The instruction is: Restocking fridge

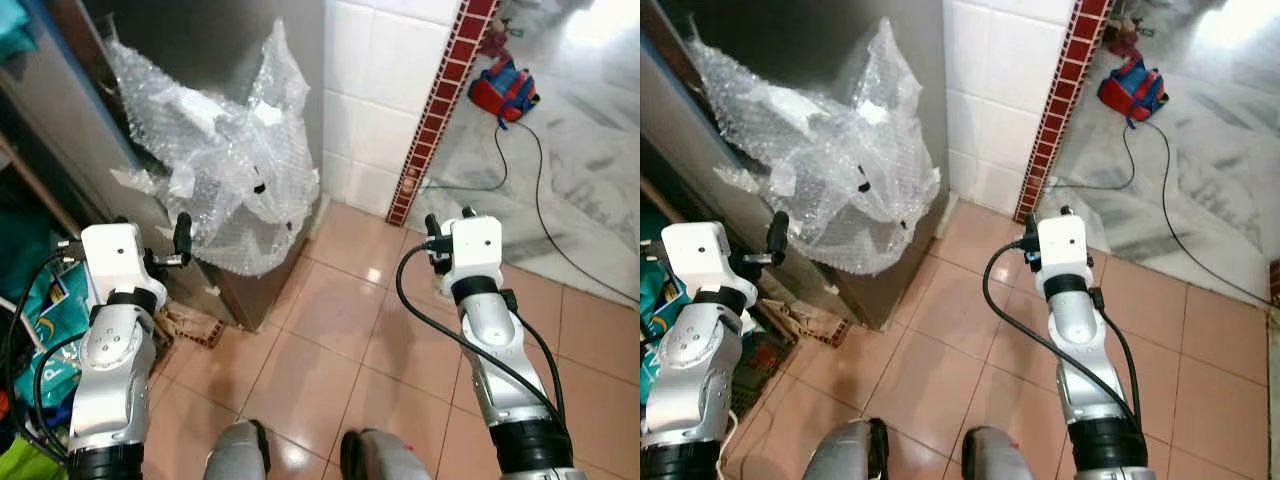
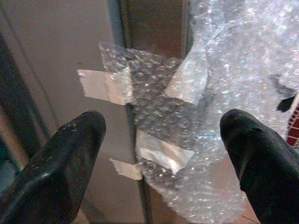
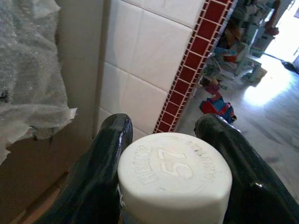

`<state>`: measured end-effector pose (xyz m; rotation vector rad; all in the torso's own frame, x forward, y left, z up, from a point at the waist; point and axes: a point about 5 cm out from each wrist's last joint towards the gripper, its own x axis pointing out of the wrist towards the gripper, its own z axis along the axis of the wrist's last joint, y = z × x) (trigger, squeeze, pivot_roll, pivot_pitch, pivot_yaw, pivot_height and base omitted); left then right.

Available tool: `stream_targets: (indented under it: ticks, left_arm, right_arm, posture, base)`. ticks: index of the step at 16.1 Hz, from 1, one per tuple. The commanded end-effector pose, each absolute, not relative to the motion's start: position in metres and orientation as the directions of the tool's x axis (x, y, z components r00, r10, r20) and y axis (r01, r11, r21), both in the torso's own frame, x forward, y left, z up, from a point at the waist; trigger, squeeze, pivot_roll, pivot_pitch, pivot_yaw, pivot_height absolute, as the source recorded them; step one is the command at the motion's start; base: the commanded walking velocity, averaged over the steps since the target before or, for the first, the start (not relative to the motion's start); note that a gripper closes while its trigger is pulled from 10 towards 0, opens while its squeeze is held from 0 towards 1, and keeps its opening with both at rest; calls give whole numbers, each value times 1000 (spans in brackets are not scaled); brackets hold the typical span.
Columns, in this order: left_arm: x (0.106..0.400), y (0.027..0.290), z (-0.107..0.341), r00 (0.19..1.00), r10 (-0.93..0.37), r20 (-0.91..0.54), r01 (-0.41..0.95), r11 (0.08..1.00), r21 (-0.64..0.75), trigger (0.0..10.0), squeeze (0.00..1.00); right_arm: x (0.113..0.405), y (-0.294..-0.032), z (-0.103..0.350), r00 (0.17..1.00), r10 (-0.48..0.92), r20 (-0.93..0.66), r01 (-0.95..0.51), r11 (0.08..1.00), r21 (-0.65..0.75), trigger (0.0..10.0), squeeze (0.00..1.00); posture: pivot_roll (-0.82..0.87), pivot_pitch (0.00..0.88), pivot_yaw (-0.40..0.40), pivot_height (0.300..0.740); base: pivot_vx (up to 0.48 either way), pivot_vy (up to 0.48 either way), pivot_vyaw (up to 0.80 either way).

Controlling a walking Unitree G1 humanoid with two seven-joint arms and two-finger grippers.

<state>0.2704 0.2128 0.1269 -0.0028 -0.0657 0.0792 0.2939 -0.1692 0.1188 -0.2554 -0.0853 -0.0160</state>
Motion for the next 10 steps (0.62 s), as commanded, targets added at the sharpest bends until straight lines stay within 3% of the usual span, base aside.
stream_targets:
  ticks: [1, 5, 9, 10]
  left_arm:
    - [269, 215, 124, 997, 64, 48, -64, 998, -4, 10000, 0]
    - [268, 212, 122, 998, 53, 41, -53, 999, -5, 10000, 0]
    - [267, 211, 122, 998, 45, 46, -46, 999, 16, 10000, 0]
    - [267, 211, 122, 998, 47, 48, -48, 999, 15, 10000, 0]
  right_arm:
    - [293, -171, 120, 995, -10, 97, 34, 969, -245, 10000, 0]
    - [293, -171, 120, 995, -10, 98, 35, 967, -254, 10000, 0]
    - [294, -172, 120, 995, -13, 99, 38, 966, -254, 10000, 0]
    - [294, -172, 119, 995, -12, 100, 37, 966, -255, 10000, 0]
  posture:
    - [66, 123, -7, 740]
    - [66, 122, -7, 740]
    - [67, 118, -8, 740]
    - [68, 118, -8, 740]
  base:
    - [0, 379, -800]
    - [0, 416, -800]
    - [0, 0, -623]
    - [0, 0, 0]
